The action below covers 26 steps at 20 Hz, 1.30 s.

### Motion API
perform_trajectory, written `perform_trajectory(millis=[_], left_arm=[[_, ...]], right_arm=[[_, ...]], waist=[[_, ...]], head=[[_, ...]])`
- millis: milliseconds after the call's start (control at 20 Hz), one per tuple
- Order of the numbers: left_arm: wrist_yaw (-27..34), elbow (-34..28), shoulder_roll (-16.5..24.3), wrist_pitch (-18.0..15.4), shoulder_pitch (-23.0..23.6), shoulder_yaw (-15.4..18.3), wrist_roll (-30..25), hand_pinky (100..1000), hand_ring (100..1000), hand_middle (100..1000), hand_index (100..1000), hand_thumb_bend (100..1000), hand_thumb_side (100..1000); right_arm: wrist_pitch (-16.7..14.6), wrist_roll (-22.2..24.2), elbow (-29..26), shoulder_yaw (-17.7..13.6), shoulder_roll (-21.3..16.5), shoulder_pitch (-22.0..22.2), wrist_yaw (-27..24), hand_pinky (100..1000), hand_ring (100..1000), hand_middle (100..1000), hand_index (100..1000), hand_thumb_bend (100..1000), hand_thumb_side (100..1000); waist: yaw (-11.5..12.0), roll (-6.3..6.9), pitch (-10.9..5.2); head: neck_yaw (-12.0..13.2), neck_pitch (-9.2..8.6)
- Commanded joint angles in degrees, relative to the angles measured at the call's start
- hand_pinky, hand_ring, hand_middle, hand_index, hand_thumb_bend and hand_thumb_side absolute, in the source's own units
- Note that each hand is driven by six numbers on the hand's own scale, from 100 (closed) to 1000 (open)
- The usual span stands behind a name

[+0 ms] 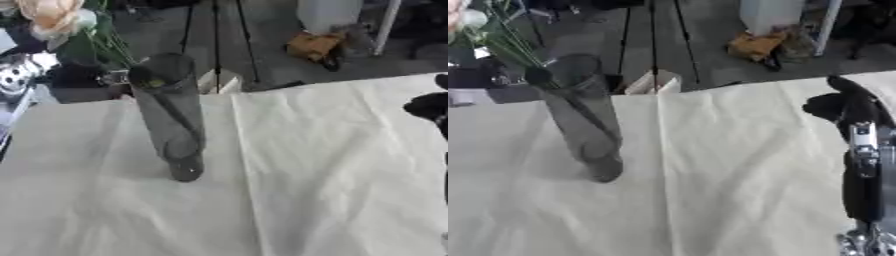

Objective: Arrange flowers into the vase.

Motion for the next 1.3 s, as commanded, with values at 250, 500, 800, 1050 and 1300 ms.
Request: perform_trajectory(millis=[250, 500, 800, 1050, 1300], left_arm=[[0.00, -1.89, 3.58, -0.58, 0.50, 1.59, -1.87, 860, 906, 925, 1000, 1000, 1000], [0.94, -4.31, 5.69, -0.79, 2.76, 2.09, -2.30, 859, 904, 923, 1000, 1000, 1000], [3.51, -7.86, 7.84, 0.14, 5.96, 2.99, -2.08, 849, 896, 918, 1000, 1000, 1000], [6.25, -11.31, 8.82, 1.69, 8.44, 4.72, -0.64, 826, 877, 898, 1000, 1000, 1000], [8.49, -16.40, 9.27, 3.13, 12.03, 6.43, 0.40, 812, 864, 887, 1000, 1000, 1000]], right_arm=[[0.00, -0.32, -1.04, -0.63, -0.62, -0.22, -0.13, 727, 648, 592, 834, 100, 1000], [-0.06, -0.54, -1.04, -0.82, -0.72, -0.18, -0.10, 727, 648, 592, 834, 100, 1000], [-0.24, -0.80, -1.04, -1.05, -0.75, -0.18, -0.18, 727, 650, 593, 834, 100, 1000], [-0.33, -1.05, -1.04, -1.28, -0.78, -0.28, -0.07, 727, 651, 595, 833, 100, 1000], [-0.48, -1.41, -1.04, -1.57, -0.74, -0.39, 0.00, 728, 652, 595, 833, 100, 1000]], waist=[[0.40, -0.02, -1.55], [0.73, -0.20, -1.68], [1.34, -0.60, -1.90], [2.00, -1.22, -2.13], [2.95, -2.05, -2.21]], head=[[-0.22, 0.04], [-0.24, 0.22], [-0.37, 0.30], [-0.56, 0.53], [-0.90, 1.04]])
